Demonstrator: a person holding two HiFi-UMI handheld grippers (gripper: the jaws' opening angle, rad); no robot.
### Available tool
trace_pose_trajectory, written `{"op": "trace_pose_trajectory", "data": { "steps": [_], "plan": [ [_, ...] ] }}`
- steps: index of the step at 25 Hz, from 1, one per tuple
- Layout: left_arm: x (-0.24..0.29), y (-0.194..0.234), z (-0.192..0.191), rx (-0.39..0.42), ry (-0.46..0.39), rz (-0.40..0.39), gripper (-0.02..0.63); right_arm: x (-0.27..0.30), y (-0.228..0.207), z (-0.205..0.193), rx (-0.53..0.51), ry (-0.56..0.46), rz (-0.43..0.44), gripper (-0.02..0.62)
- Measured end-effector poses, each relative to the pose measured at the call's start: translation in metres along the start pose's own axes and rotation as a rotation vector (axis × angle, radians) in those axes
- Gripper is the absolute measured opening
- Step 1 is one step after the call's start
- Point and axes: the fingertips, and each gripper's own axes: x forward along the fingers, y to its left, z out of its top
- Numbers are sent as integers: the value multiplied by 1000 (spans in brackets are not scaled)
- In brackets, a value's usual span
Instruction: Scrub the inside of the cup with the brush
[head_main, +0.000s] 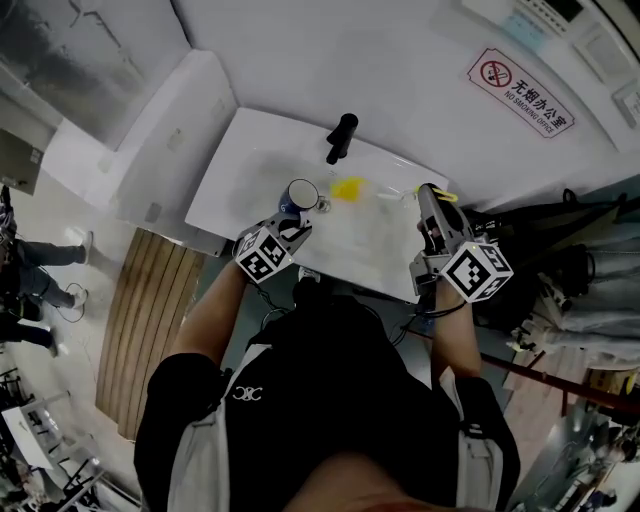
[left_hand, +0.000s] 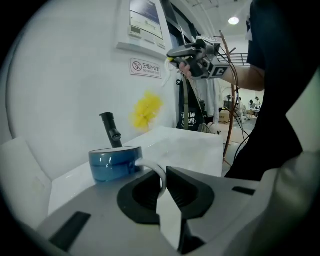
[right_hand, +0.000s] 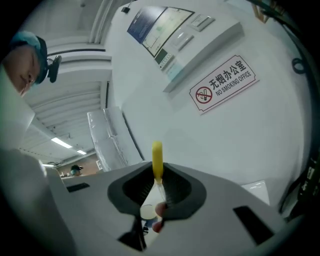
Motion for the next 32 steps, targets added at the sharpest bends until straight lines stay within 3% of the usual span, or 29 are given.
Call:
{"op": "trace_pose_trajectory", "data": {
  "steps": [9, 16, 22, 32],
  "plan": [
    [13, -2, 8, 39, 4, -17, 51, 22, 17, 5, 52, 38, 107, 55],
    [17, -10, 16, 23, -35, -27, 49, 38, 13, -25, 56, 122, 124, 55],
    [8, -7, 24, 13, -76, -11, 46, 41, 1, -26, 93, 122, 114, 55],
    [2, -7, 18, 63, -35, 21, 48, 43, -10, -45, 133, 191, 123, 55]
  ]
}}
